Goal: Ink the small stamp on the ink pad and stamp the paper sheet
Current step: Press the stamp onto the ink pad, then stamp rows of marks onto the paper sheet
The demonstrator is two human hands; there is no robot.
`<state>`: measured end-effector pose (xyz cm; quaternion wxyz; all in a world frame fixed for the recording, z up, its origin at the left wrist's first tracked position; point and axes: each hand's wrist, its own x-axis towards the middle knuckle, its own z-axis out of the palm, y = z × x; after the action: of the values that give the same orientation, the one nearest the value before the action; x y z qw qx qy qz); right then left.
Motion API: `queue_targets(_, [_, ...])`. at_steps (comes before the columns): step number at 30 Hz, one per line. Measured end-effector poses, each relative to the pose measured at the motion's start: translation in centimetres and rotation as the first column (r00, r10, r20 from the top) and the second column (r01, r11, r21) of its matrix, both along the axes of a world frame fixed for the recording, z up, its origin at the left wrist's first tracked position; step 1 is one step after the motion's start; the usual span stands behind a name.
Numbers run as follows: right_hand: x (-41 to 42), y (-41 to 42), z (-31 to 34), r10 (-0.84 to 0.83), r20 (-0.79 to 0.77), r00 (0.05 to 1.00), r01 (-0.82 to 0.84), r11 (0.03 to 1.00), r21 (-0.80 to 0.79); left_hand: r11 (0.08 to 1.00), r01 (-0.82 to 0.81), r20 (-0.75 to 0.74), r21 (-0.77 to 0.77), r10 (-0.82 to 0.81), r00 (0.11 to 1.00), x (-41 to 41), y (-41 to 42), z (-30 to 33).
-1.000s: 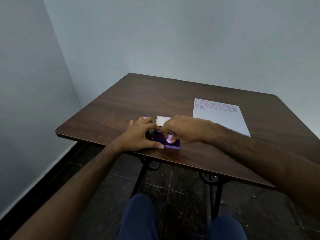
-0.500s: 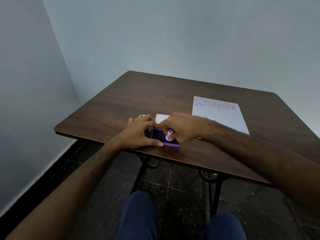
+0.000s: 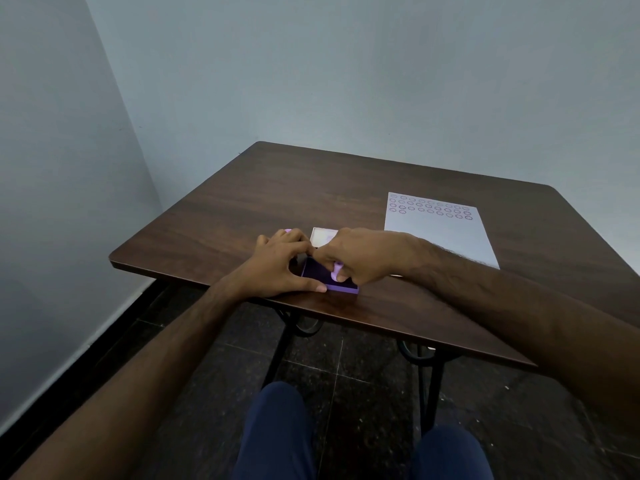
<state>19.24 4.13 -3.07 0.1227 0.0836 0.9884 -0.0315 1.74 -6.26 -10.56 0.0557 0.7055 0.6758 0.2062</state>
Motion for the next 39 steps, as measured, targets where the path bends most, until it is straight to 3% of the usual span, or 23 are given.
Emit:
queue_targets(3, [0.3, 0.2, 0.5, 0.047, 0.013, 0.999, -0.047, 0.999, -0.019, 1.0, 0.006, -0.001, 0.002, -0.006, 1.0, 0.0, 0.0, 0.0])
queue_targets(9, [-0.4, -0.2, -0.1, -0.047, 0.002, 0.999, 0.047, 0.999, 0.017, 1.0, -0.001, 0.002, 0.018, 0.001, 1.0, 0.0, -0.1, -0.2])
queue_targets(14, [0.3, 0.0, 0.7, 0.038, 0.031, 0.999, -0.037, 0.999, -0.027, 1.0, -0.006, -0.005, 0.029, 0.006, 1.0, 0.1, -0.1, -0.1])
queue_targets(19, [-0.6, 0.2, 0.4, -0.025, 0.058, 0.998, 0.028, 0.999, -0.046, 1.0, -0.013, 0.001, -0.004, 0.013, 1.0, 0.1, -0.1, 0.1])
queue_targets(23, [-0.1, 0.6, 0.8, -0.03, 0.045, 0.999, 0.034, 0.995, -0.095, 1.0, -0.005, -0.023, 0.003, 0.005, 1.0, 0.1, -0.1, 0.3])
queue_targets(26, [1.0, 1.6, 1.7, -0.084, -0.061, 0.995, 0.067, 0.968, -0.244, 1.0, -0.003, -0.04, 0.008, 0.004, 0.999, 0.0, -0.2, 0.4])
queue_targets(28, [2.3, 2.7, 2.0, -0.222, -0.241, 0.945, 0.081, 0.87, -0.486, 1.0, -0.008, -0.067, -0.01, 0.007, 0.998, -0.2, -0.3, 0.7])
queue_targets(30, [4.0, 3.9, 1.7, -0.424, -0.35, 0.835, 0.039, 0.68, -0.733, 0.999, -0.029, -0.11, -0.021, 0.027, 0.994, -0.5, -0.3, 0.8])
queue_targets(33, [6.5, 5.9, 0.2, -0.699, -0.279, 0.658, -0.114, 0.273, -0.955, 0.997, -0.08, -0.184, -0.003, 0.079, 0.98, -1.1, -0.5, 0.9])
queue_targets(35, [8.1, 7.0, -0.9, -0.801, -0.19, 0.567, -0.234, 0.064, -0.97, 0.993, -0.111, -0.223, 0.029, 0.115, 0.968, -1.3, -0.4, 0.9])
queue_targets(37, [9.4, 7.7, -1.7, -0.856, -0.134, 0.499, -0.302, -0.027, -0.953, 0.991, -0.128, -0.257, 0.04, 0.134, 0.957, -1.3, -0.3, 1.2])
queue_targets(39, [10.3, 8.2, -2.5, -0.899, -0.102, 0.425, -0.294, -0.031, -0.955, 0.99, -0.137, -0.286, 0.045, 0.144, 0.947, -1.3, -0.4, 1.3])
